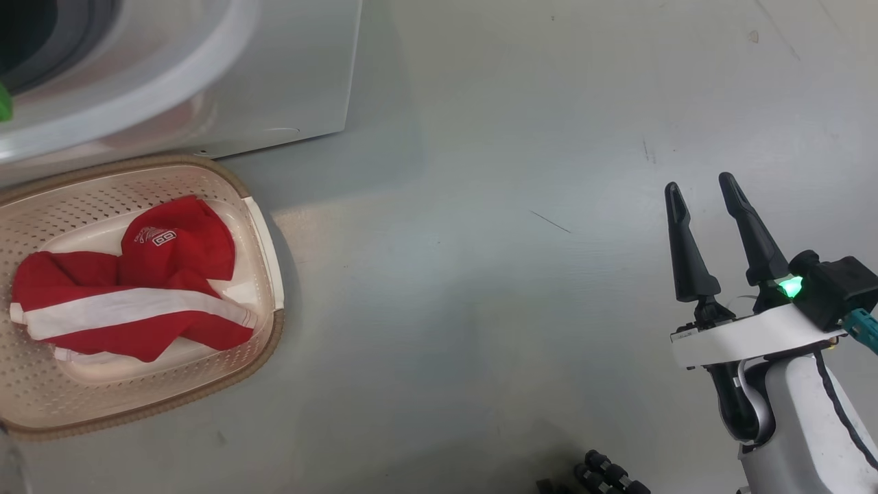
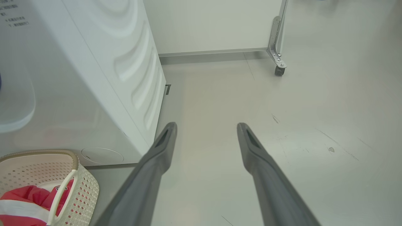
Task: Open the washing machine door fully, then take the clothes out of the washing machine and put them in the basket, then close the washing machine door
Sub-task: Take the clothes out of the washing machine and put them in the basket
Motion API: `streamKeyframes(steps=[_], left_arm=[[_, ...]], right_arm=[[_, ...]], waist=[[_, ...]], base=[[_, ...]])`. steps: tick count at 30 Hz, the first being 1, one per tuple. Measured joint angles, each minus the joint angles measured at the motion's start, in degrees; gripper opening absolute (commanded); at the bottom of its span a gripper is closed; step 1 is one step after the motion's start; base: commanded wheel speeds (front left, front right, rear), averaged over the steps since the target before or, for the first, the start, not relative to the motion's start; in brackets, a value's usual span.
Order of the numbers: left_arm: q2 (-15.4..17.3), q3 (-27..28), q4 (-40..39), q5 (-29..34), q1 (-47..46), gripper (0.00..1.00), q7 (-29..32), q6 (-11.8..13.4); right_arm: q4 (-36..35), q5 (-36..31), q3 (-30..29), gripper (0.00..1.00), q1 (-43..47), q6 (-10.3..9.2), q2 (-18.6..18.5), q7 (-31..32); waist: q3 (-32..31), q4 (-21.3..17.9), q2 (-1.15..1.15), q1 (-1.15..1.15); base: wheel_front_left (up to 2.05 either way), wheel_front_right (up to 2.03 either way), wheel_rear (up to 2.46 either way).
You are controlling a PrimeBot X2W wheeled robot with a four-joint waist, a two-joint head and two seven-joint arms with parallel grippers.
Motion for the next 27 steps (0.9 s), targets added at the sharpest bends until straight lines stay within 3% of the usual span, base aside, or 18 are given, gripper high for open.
streamKeyframes(steps=[20,21,27], left_arm=[[0.0,0.3,6.3,0.2,-3.3,1.00,-0.6,0.9],[0.0,0.3,6.5,0.2,-3.4,0.00,-0.6,0.9],[-0.3,-0.1,7.7,0.2,-4.1,0.00,-1.5,0.9]], right_arm=[[0.2,0.0,-0.3,1.00,-1.0,0.00,0.1,0.0],[0.2,0.0,-0.4,1.00,-1.0,0.00,0.2,0.0],[0.2,0.0,-0.8,1.00,-1.7,0.00,0.2,0.0]], waist=[[0.6,-0.3,0.00,0.00],[0.6,-0.2,0.00,0.00],[0.7,-0.1,0.00,0.00]], base=[[0.00,0.00,0.00],[0.00,0.00,0.00],[0.00,0.00,0.00]])
